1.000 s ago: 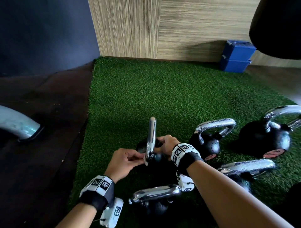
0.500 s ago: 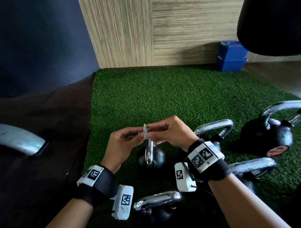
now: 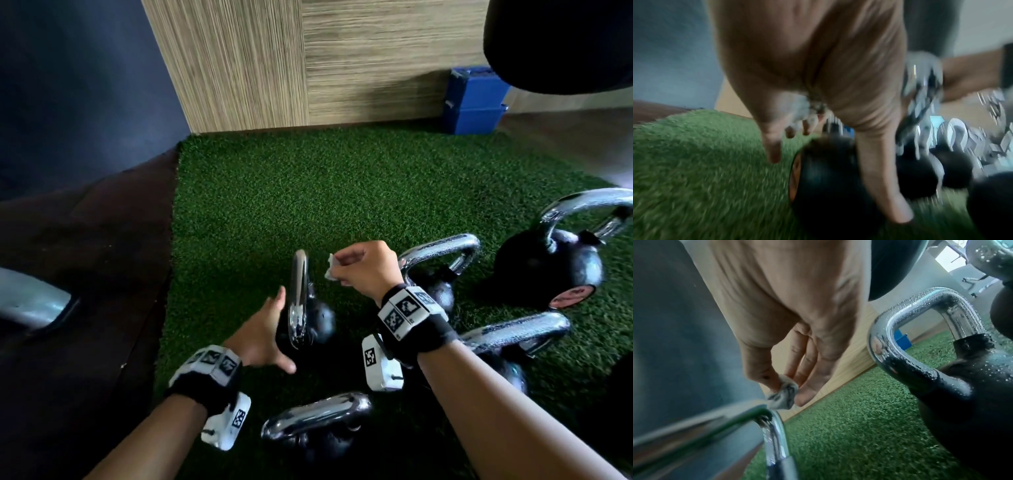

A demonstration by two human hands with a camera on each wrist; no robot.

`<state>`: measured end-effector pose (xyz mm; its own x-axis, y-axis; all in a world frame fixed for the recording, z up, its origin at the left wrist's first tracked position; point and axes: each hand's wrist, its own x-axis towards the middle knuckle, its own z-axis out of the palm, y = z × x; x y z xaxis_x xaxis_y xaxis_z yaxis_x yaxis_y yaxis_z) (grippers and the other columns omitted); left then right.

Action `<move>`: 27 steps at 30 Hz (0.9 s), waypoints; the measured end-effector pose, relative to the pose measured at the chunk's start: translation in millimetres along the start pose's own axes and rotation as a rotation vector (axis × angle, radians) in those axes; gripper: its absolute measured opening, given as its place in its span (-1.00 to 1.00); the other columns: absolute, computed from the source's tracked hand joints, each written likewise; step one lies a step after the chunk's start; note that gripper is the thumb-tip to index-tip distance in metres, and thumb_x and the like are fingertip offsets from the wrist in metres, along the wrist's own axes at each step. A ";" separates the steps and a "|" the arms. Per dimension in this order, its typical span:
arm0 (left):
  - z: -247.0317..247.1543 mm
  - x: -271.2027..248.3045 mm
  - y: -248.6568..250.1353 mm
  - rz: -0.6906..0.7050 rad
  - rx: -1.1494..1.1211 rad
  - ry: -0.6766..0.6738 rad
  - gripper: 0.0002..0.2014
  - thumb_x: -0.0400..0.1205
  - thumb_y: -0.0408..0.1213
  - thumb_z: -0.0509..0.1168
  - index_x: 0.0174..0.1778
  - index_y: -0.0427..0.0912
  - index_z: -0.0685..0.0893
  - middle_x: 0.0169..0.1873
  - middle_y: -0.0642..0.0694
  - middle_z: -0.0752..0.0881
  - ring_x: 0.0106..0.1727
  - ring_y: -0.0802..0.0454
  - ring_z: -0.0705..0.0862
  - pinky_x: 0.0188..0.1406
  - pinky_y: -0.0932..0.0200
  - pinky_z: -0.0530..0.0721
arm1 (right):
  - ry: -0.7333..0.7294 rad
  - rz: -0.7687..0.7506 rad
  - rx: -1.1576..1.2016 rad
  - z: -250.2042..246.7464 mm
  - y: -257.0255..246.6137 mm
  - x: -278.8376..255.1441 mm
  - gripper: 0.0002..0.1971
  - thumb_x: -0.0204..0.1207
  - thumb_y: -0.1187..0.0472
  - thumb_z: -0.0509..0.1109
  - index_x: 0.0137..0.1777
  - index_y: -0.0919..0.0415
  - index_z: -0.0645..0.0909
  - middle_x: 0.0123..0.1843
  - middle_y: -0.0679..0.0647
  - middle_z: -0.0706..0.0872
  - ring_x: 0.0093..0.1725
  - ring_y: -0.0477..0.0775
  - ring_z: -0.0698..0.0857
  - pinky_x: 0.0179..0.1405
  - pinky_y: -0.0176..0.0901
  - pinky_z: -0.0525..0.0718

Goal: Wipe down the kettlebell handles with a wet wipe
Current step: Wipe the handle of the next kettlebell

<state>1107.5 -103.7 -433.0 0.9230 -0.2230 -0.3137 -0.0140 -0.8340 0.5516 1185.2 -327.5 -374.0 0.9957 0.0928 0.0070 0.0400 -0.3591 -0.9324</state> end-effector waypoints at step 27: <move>45.6 47.5 -22.9 0.088 -0.108 0.200 0.22 0.09 0.26 0.69 0.65 0.10 0.25 0.55 -0.02 0.41 0.61 -0.01 0.41 0.67 -0.10 0.40 | -0.005 -0.046 0.029 55.6 25.1 40.6 -0.88 0.47 0.20 0.63 -0.02 0.13 0.88 -0.20 0.04 0.89 -0.23 -0.05 0.84 -0.15 -0.18 0.81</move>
<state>1134.0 -118.2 -495.8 0.9780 -0.1789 -0.1072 -0.0665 -0.7544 0.6530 1222.0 -281.1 -417.2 0.9923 0.1137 0.0483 0.0833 -0.3276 -0.9411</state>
